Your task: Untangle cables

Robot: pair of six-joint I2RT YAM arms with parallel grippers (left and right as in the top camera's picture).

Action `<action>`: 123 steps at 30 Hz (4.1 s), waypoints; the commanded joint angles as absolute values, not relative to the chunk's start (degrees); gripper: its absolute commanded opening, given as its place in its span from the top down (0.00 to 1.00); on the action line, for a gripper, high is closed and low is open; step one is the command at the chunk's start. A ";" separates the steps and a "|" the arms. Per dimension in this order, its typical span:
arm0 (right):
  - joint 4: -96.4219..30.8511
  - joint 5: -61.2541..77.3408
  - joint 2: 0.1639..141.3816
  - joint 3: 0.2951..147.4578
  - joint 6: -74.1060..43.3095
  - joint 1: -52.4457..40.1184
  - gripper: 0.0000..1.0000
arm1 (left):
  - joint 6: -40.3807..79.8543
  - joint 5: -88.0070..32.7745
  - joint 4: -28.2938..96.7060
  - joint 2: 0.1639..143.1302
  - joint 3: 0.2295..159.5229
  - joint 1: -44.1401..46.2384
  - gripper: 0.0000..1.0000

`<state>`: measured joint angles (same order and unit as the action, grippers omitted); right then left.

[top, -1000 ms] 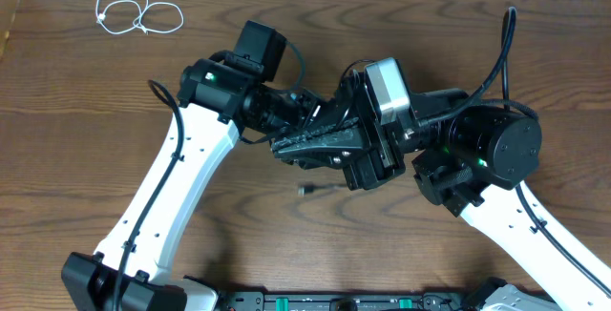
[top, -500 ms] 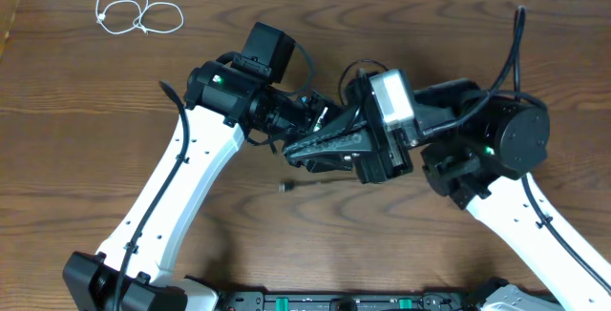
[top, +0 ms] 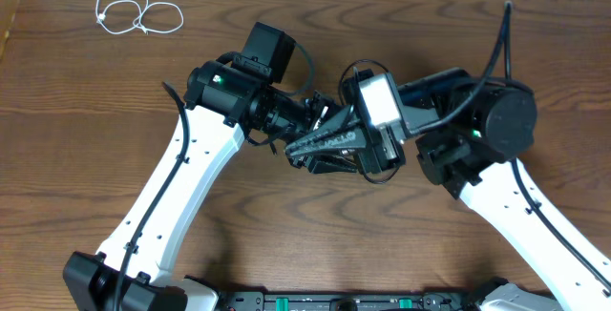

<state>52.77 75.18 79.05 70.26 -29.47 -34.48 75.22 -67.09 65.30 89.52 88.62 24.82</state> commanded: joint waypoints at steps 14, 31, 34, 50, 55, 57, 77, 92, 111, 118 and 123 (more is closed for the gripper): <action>56.12 70.02 79.15 70.39 -26.98 -36.95 0.99 | 78.32 -68.64 65.21 89.84 88.36 24.84 0.43; 55.46 70.22 79.79 70.37 -25.82 -37.17 0.99 | 78.30 -70.46 65.21 89.84 88.36 24.84 0.62; 55.46 70.22 79.79 70.39 -25.80 -37.17 0.99 | 78.11 -72.10 65.21 89.84 88.36 24.84 0.62; 54.39 69.76 79.90 70.39 -22.46 -38.02 0.99 | 78.30 -74.81 65.21 89.84 88.36 24.84 0.53; 54.43 64.27 79.90 70.39 -21.96 -39.11 0.99 | 78.30 -74.78 65.21 89.84 88.36 24.84 0.50; 54.46 63.55 79.90 70.39 -21.08 -39.11 0.99 | 78.30 -74.78 65.21 89.84 88.36 24.84 0.49; 54.19 63.79 81.19 70.39 -20.53 -39.09 0.99 | 78.11 -74.81 65.21 89.84 88.36 24.84 0.81; 53.28 64.01 81.19 70.39 -20.53 -38.30 0.99 | 78.13 -74.52 59.24 89.84 88.36 24.82 0.92; 53.08 67.05 81.17 70.39 -33.69 -29.39 0.94 | 78.13 -62.37 59.00 89.84 88.36 20.32 0.93; 49.25 73.87 81.17 70.39 -39.90 -22.59 0.99 | 78.11 -42.46 59.16 89.84 88.36 17.69 0.93; 36.99 76.58 81.19 70.39 -40.21 -16.12 0.65 | 78.13 -26.37 60.77 89.84 88.36 17.28 0.92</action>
